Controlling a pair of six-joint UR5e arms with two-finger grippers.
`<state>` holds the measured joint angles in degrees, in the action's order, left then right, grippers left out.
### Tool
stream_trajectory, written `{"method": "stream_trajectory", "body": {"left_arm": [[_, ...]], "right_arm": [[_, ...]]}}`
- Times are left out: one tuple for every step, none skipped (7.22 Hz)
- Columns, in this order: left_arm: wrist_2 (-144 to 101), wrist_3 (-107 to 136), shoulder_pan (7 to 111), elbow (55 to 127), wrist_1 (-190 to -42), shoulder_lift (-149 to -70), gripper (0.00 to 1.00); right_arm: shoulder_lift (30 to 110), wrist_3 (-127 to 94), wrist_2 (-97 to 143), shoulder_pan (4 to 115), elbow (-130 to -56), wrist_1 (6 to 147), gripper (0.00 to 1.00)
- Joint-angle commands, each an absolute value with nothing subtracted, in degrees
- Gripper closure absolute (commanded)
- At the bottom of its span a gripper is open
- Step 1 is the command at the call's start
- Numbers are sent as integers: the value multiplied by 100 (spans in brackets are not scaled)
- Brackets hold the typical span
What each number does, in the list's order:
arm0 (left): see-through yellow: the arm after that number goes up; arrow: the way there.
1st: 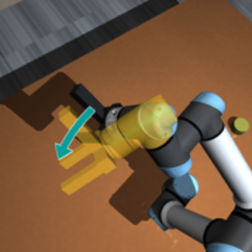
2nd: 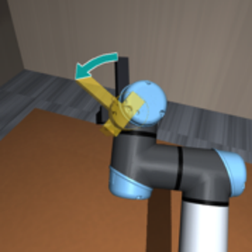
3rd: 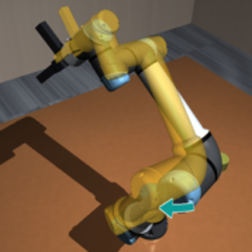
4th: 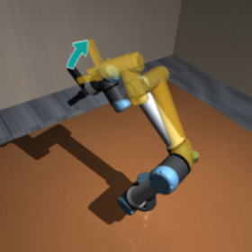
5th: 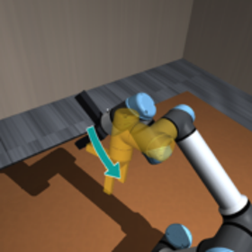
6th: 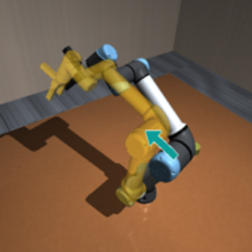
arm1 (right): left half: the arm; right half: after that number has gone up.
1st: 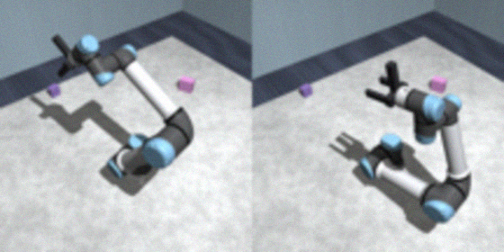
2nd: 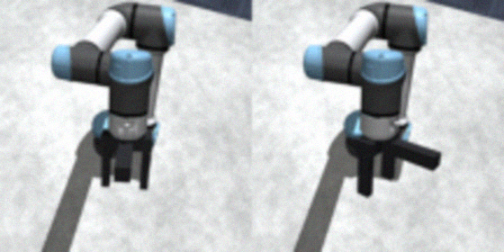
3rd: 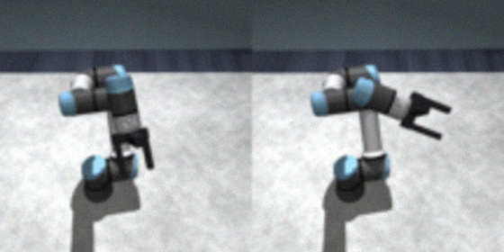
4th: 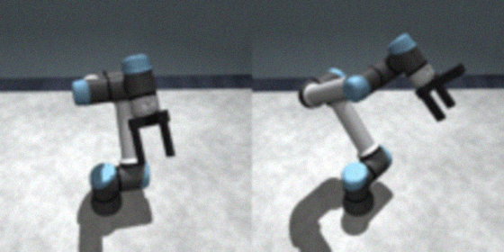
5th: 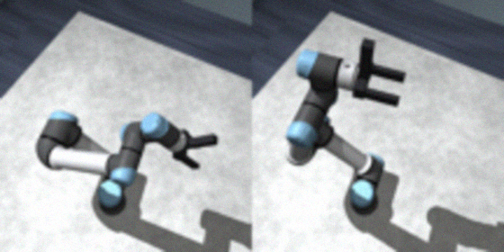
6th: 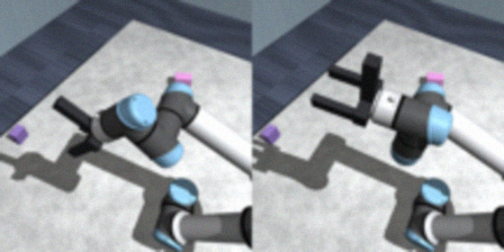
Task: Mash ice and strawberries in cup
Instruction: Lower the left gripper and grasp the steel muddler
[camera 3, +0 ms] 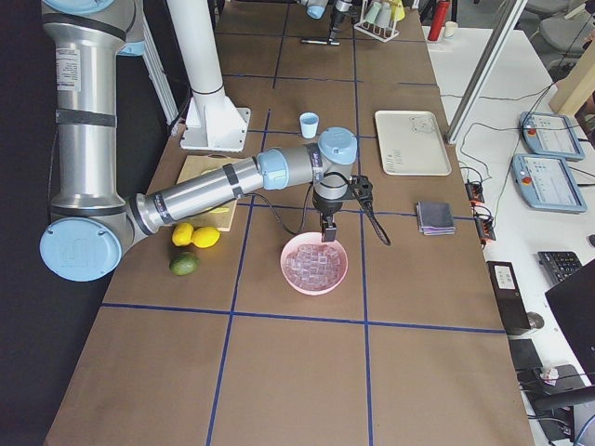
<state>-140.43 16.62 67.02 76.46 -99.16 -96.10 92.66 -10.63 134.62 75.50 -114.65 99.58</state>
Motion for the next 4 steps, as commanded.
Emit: {"method": "stream_trajectory", "body": {"left_arm": [[-14036,1679,6653,7612,-9914,-9589,4],[-14036,1687,6653,7577,-9914,-9589,5],[-14036,1687,6645,7559,-9905,-9589,6],[-14027,1670,6645,7480,-9914,-9598,8]], "right_arm": [[9211,-1055,13465,7550,-11444,9967,0],[9159,-1063,13465,7550,-11426,9975,0],[9158,-1063,13465,7550,-11426,9976,0],[9150,-1063,13465,7550,-11426,9976,0]]}}
